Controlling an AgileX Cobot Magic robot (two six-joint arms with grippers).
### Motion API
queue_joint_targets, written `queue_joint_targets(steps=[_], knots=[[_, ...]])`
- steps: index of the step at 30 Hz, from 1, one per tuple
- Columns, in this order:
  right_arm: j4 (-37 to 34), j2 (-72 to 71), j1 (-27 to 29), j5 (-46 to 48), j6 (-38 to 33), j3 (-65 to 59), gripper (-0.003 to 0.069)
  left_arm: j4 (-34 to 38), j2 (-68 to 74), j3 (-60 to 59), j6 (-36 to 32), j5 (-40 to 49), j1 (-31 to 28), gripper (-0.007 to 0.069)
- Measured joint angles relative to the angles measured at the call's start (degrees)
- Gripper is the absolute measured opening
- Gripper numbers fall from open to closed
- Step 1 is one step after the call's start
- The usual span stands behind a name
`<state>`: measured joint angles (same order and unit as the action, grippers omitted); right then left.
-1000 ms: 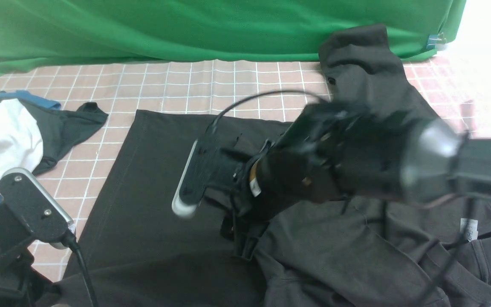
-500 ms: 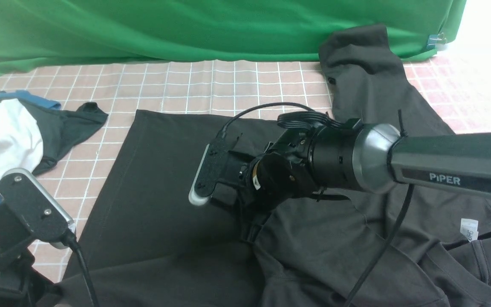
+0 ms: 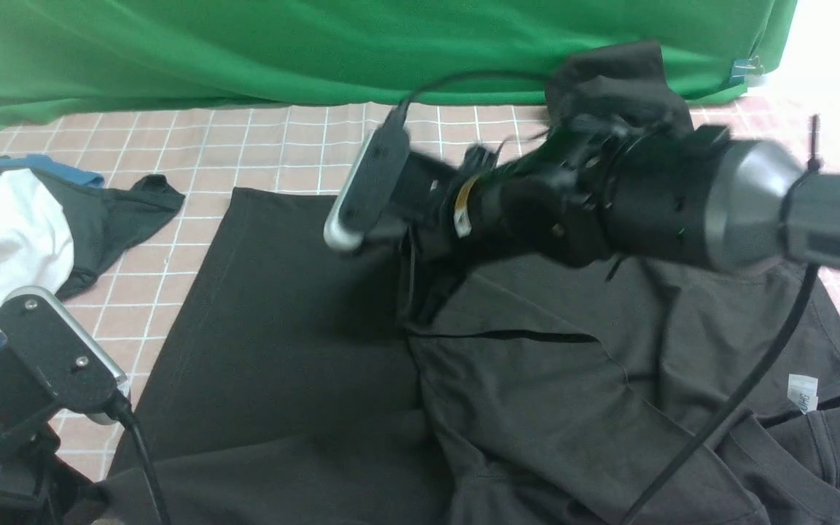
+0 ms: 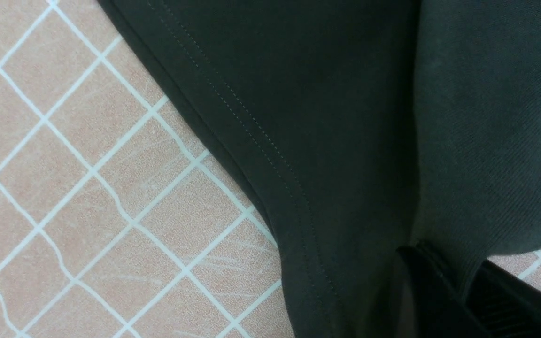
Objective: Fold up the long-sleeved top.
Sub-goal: Use your right arm to clamp the cuff closest to him
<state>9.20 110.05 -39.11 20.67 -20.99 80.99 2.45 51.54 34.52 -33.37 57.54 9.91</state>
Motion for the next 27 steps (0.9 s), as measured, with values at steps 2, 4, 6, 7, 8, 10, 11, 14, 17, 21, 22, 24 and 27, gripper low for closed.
queue_joint_targets(steps=[2,4,6,7,8,10,11,14,17,21,22,24,27], knots=[[0.0,0.9,2.0,-4.7,0.0,0.0,0.0076,0.0,0.0,0.0,0.0,-0.1,0.0,0.0035],[0.0,2.3,4.2,-9.7,0.0,0.1,0.0076,0.0,0.0,0.0,0.0,-0.1,0.0,0.0035],[0.0,4.1,6.0,-13.5,0.0,0.5,0.0080,0.0,0.0,0.0,0.0,-0.1,0.0,0.0035],[0.0,5.3,6.9,-15.8,0.0,0.9,0.0092,0.0,0.0,0.0,-0.2,-0.1,0.0,0.0035],[0.0,6.1,7.6,-17.7,-0.1,1.4,0.0116,0.0,0.0,0.0,-0.2,-0.1,0.0,0.0035],[0.0,7.3,8.7,-20.7,-1.0,2.2,0.0187,0.0,0.0,0.0,-0.2,-0.2,0.0,0.0035],[0.0,7.6,9.1,-21.9,-1.4,2.6,0.0231,0.0,0.0,0.0,-0.2,-0.2,0.0,0.0035],[0.2,7.9,10.7,-24.3,-2.1,3.9,0.0374,0.0,0.0,0.0,-0.2,-0.2,0.0,0.0035],[0.2,7.1,12.3,-22.2,-1.9,5.3,0.0447,0.0,0.0,0.0,-0.2,-0.2,0.0,0.0035],[0.2,0.1,13.0,-0.3,5.6,6.5,0.0426,0.0,0.0,0.0,-0.2,-0.2,0.0,0.0035],[0.2,-3.4,12.8,9.0,7.8,6.2,0.0398,0.0,0.0,0.0,-0.2,-0.3,0.0,0.0035],[0.1,-7.9,12.2,18.2,9.5,4.6,0.0363,0.0,0.0,0.0,-0.2,-0.4,0.0,0.0035],[-0.5,-16.8,10.0,29.9,12.7,-3.0,0.0337,0.0,0.0,0.0,-0.2,-0.4,0.0,0.0035]])
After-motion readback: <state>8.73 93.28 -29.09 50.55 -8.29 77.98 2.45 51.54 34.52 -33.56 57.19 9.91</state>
